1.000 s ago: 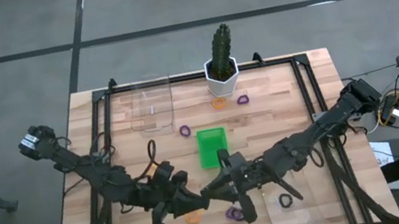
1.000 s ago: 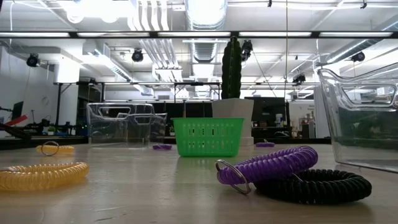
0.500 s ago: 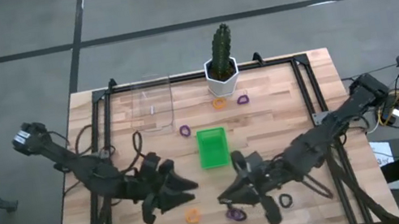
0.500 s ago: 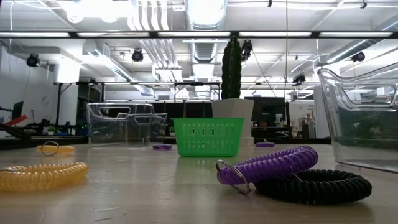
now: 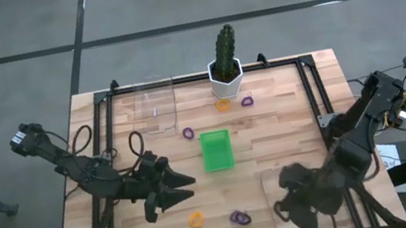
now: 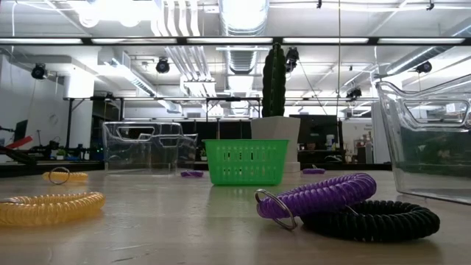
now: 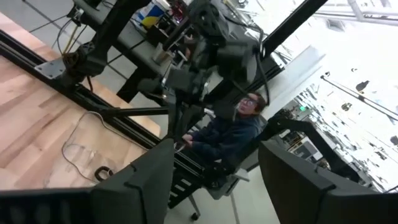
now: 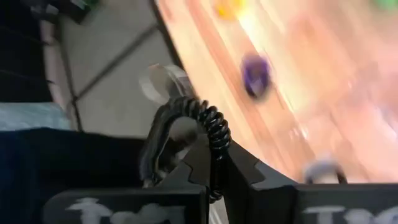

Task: Sort spring keychains
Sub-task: Put the left black spring keychain into the bottom transparent bin

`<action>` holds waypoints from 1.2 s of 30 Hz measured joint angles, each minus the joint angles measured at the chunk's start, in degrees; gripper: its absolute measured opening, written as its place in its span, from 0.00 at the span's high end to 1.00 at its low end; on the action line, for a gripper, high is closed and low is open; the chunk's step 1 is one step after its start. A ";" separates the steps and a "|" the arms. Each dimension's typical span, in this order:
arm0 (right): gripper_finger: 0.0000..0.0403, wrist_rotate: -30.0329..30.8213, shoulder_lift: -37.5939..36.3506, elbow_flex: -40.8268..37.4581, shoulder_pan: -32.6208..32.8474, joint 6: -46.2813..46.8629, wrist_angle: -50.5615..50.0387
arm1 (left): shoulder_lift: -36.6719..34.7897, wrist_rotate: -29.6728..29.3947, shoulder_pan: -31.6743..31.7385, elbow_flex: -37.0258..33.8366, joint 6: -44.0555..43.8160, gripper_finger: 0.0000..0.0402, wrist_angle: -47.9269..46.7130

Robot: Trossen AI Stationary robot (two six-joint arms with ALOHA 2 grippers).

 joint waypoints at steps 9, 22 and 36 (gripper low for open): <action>0.97 -9.41 0.82 -9.76 2.47 16.55 -5.89 | 0.02 0.02 0.00 0.00 -0.49 0.44 -0.27; 0.97 -16.37 0.82 -29.19 -2.68 18.38 7.43 | 0.02 0.03 -0.04 -0.02 -0.66 0.44 -0.75; 0.60 -16.83 0.75 -28.57 -6.90 13.38 8.53 | 0.04 0.07 -0.04 -0.04 -2.00 0.44 -2.07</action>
